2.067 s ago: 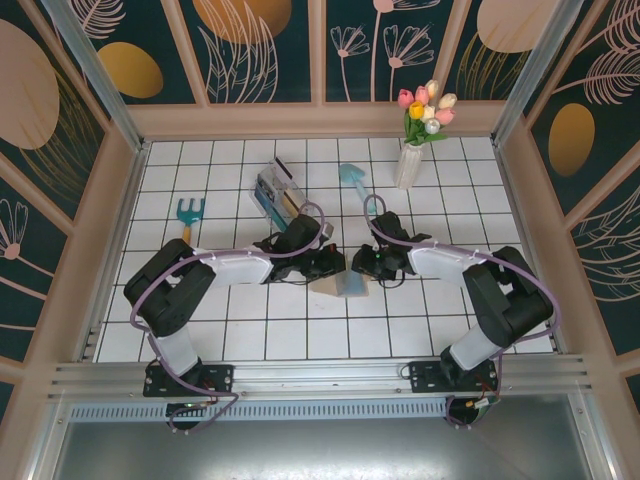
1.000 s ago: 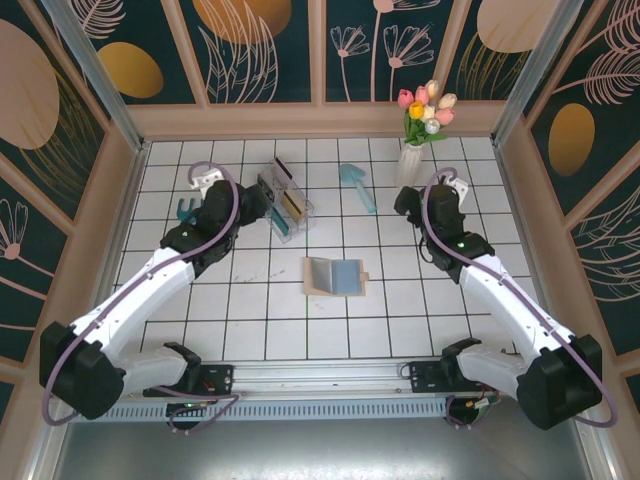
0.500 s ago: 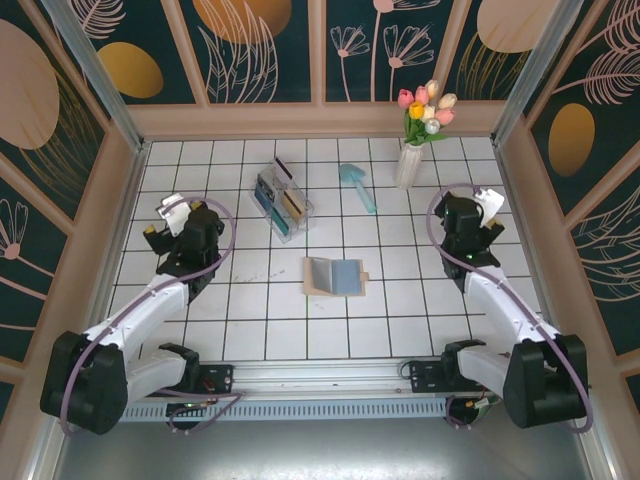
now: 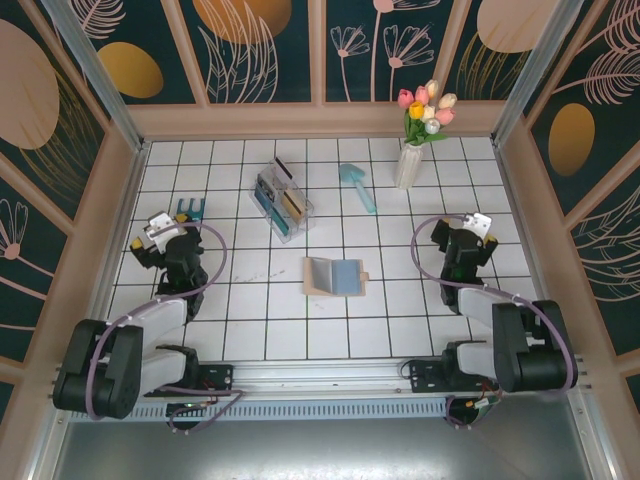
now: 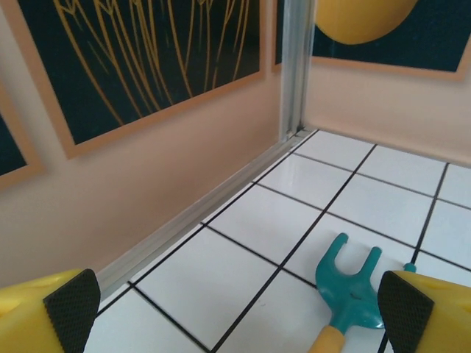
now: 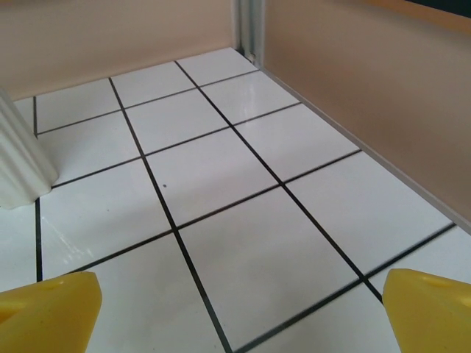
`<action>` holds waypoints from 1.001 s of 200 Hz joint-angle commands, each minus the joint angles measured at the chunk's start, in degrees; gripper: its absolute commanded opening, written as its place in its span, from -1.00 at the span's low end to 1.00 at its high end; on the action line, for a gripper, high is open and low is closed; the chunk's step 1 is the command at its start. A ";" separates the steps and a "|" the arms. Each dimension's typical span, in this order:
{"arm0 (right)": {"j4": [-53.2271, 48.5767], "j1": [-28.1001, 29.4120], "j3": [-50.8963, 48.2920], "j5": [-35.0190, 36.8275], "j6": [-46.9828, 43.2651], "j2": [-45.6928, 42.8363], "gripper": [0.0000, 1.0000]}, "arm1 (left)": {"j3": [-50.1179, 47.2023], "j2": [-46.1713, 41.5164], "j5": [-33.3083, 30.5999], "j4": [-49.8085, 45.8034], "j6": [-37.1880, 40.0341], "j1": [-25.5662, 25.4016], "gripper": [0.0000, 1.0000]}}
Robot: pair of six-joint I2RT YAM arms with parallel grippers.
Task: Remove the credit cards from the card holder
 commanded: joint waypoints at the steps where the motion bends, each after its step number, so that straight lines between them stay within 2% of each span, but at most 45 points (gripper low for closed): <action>1: 11.27 -1.41 -0.97 -6.95 -2.71 2.08 0.98 | -2.58 2.38 7.15 13.95 3.15 1.10 0.97; 39: 16.93 -2.32 -2.95 -9.34 -4.35 2.33 0.98 | -5.26 6.23 11.83 21.21 5.73 2.35 0.98; 69: 21.88 -3.74 -4.45 -13.34 -3.47 3.29 0.98 | -6.54 5.15 15.61 21.71 6.45 2.93 0.97; 100: 25.49 -3.72 -4.44 -17.14 -4.10 6.73 0.98 | -9.38 3.72 22.63 26.10 4.79 3.24 0.97; 121: 26.89 -3.79 -4.44 -17.13 -4.14 8.10 0.98 | -8.27 4.97 26.55 26.13 4.38 3.19 0.98; 182: 31.51 -3.62 -4.37 -18.42 -4.73 13.29 0.98 | -7.81 18.59 27.90 38.98 5.81 3.37 0.98; 200: 32.25 -3.54 -4.17 -18.11 -4.86 14.57 0.98 | -7.54 17.92 28.16 37.17 5.90 3.37 0.97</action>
